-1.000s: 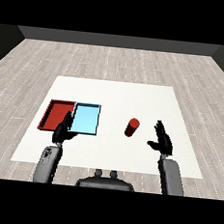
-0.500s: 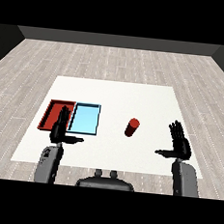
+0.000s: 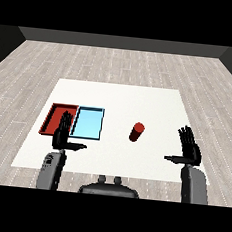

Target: Pick the red can and put it in the red box

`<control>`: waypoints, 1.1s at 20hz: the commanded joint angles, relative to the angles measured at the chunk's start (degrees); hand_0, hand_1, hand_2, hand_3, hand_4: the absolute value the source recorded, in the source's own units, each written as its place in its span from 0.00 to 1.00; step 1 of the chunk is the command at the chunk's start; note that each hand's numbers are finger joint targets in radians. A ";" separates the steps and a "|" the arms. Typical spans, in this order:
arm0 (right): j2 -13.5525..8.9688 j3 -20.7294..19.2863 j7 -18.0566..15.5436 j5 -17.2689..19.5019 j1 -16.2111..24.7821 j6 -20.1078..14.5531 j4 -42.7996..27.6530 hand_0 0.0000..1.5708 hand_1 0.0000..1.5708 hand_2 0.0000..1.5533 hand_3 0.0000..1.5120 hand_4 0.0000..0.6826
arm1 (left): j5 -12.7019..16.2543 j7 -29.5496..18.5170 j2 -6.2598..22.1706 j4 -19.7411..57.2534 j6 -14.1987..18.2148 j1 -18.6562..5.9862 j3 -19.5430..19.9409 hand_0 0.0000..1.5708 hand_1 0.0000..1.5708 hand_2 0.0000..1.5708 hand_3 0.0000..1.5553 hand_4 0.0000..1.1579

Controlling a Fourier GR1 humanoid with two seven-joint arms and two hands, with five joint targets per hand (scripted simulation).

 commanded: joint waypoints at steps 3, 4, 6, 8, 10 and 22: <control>1.55 -0.47 -1.92 2.41 0.10 0.76 2.75 0.00 0.00 0.00 0.00 0.00 | -1.54 -0.88 -1.34 0.66 1.33 -0.81 -0.81 0.00 0.00 0.00 0.00 0.00; -0.43 -1.56 -0.51 1.75 -4.32 0.50 7.22 0.00 0.00 0.00 0.00 0.00 | -1.97 -0.02 -2.52 0.63 2.18 -0.59 -1.99 0.00 0.00 0.00 0.00 0.00; 2.03 0.14 0.28 0.99 -3.85 0.63 4.31 0.00 0.00 0.00 0.00 0.00 | 0.42 -0.64 -0.85 -0.04 0.18 -0.59 0.24 0.00 0.00 0.00 0.00 0.00; 1.42 -0.15 -0.21 2.02 -6.87 -0.01 8.51 0.00 0.00 0.00 0.00 0.00 | -0.15 0.42 -1.15 1.71 1.47 -3.55 0.45 0.00 0.00 0.00 0.00 0.00; 2.31 1.86 -2.05 5.42 -8.35 -1.15 10.24 0.00 0.00 0.00 0.00 0.00 | 0.18 -4.32 -0.88 5.60 -0.36 -1.72 1.29 0.00 0.00 0.00 0.00 0.00; 4.85 2.62 6.03 1.61 -12.20 -2.50 11.30 0.00 0.00 0.00 0.00 0.00 | 0.53 -3.77 -1.55 3.41 -0.77 -0.94 0.56 0.00 0.00 0.00 0.00 0.00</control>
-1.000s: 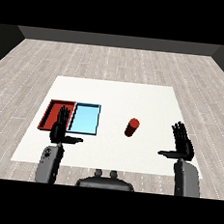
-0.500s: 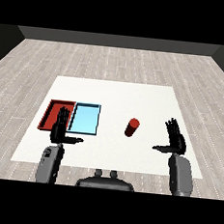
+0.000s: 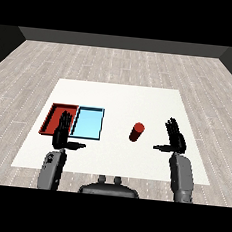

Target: Pick the red can and put it in the red box

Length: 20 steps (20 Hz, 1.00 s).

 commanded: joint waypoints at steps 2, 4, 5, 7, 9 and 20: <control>2.50 0.58 1.94 -2.88 0.28 0.60 0.99 0.00 0.00 0.00 0.00 0.00 | -0.19 0.50 0.10 -2.60 0.94 1.50 0.43 0.00 0.00 0.00 0.00 0.00; 2.94 1.46 -1.01 -0.02 -3.52 -0.97 7.02 0.00 0.00 0.00 0.00 0.00 | 1.32 2.24 0.92 -5.95 -0.59 3.60 0.64 0.00 0.00 0.00 0.00 0.00; 4.15 1.66 4.43 -2.35 -2.77 -2.71 1.90 0.00 0.00 0.00 0.00 0.00 | -0.05 1.38 -0.22 -5.95 0.68 4.46 -0.30 0.00 0.00 0.00 0.00 0.00; 2.98 1.34 0.32 -1.21 -4.48 -1.19 7.70 0.00 0.00 0.00 0.00 0.00 | -0.29 6.70 -0.57 -8.72 1.86 2.24 -1.71 0.00 0.00 0.00 0.00 0.00; 5.14 3.06 0.78 -1.18 -5.19 -2.05 6.92 0.00 0.00 0.00 0.00 0.00 | -0.12 4.07 -0.48 -5.89 1.71 1.99 -0.47 0.00 0.00 0.00 0.00 0.00; 5.74 3.34 -5.53 -1.07 -7.89 -0.84 17.59 0.00 0.00 0.00 0.00 0.00 | 0.01 2.71 0.32 0.83 1.05 -3.91 0.83 0.00 0.00 0.00 0.00 0.00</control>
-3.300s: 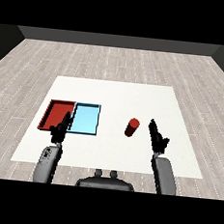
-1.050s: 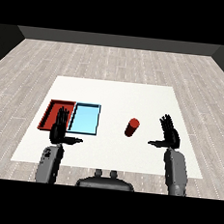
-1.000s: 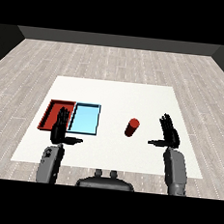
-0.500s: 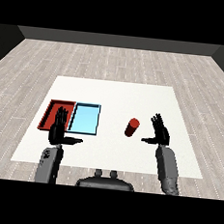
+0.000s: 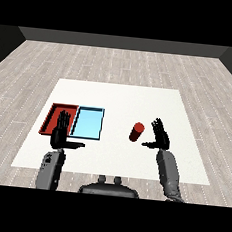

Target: Pick the red can and put it in the red box

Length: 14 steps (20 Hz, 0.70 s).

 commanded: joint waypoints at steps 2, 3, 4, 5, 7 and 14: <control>2.97 1.35 -0.73 0.21 -0.94 -2.42 2.64 0.00 0.00 0.00 0.00 0.00 | -0.79 0.96 -1.27 -2.37 1.33 0.22 -1.35 0.00 0.00 0.00 0.00 0.00; 1.56 1.47 -1.41 0.10 -0.32 -0.79 2.72 0.00 0.00 0.00 0.00 0.00 | 2.09 1.38 0.69 -1.76 -1.48 1.33 1.03 0.00 0.00 0.00 0.00 0.00; 4.02 2.53 1.95 -0.37 -0.55 -3.81 -1.59 0.00 0.00 0.00 0.00 0.00 | -0.41 1.51 -0.73 0.25 1.63 -2.54 -0.17 0.00 0.00 0.00 0.00 0.00; 3.11 2.08 -1.34 0.02 -2.35 -2.09 3.72 0.00 0.00 0.00 0.00 0.00 | 0.95 -1.64 0.53 1.10 -0.86 -0.07 1.43 0.00 0.00 0.00 0.00 0.00; 4.77 3.21 2.85 -0.87 -0.53 -4.71 -2.42 0.00 0.00 0.00 0.00 0.00 | -0.67 0.81 -1.64 -2.42 1.41 2.20 -1.38 0.00 0.00 0.00 0.00 0.00; 4.45 3.47 -2.23 -0.18 -2.05 -2.87 5.90 0.00 0.00 0.00 0.00 0.00 | 2.59 1.66 0.62 -3.22 -2.17 1.03 0.23 0.00 0.00 0.00 0.00 0.00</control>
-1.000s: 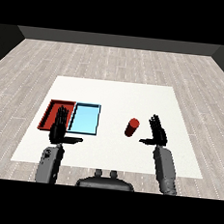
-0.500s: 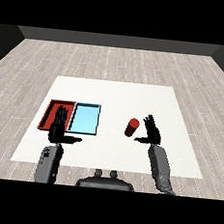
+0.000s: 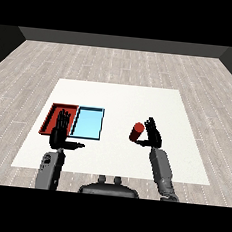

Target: Pick the red can and put it in the red box

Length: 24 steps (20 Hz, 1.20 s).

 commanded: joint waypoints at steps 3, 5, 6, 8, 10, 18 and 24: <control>0.47 0.90 -2.15 0.75 -2.99 -0.14 4.73 0.00 0.00 0.00 0.00 0.00 | 1.47 1.64 -0.31 -3.44 -0.58 1.10 -0.21 0.00 0.00 0.00 0.00 0.00; 1.31 0.51 -4.70 1.96 -6.45 -1.73 10.35 0.00 0.00 0.00 0.00 0.00 | 1.70 -1.20 0.89 -0.78 -2.11 1.43 1.20 0.00 0.00 0.00 0.00 0.00; 2.06 1.38 -7.65 3.54 -4.25 -2.00 11.75 0.00 0.00 0.00 0.00 0.00 | -1.72 -0.20 -1.55 -0.55 1.22 0.31 -1.82 0.00 0.00 0.00 0.00 0.00; -0.18 0.32 -3.69 1.22 -1.85 -0.88 7.57 0.00 0.00 0.00 0.00 0.00 | 0.52 -1.85 -1.25 0.26 -0.94 0.89 -1.06 0.00 0.00 0.00 0.00 0.00; -0.23 0.15 -2.61 0.94 -3.49 -1.87 7.28 0.00 0.00 0.00 0.00 0.00 | 2.28 -2.53 1.45 1.87 -3.24 0.80 2.01 0.00 0.00 0.00 0.00 0.00; -0.60 -0.13 -2.44 0.42 -6.17 -2.20 10.76 0.00 0.00 0.00 0.00 0.00 | 0.70 -2.03 0.54 3.09 -1.04 -2.05 1.32 0.00 0.00 0.00 0.00 0.00; 0.40 1.17 -1.76 1.40 -7.62 -3.67 11.48 0.00 0.00 0.00 0.00 0.00 | 0.70 -2.20 0.10 2.52 -0.85 -0.90 1.10 0.00 0.00 0.00 0.00 0.00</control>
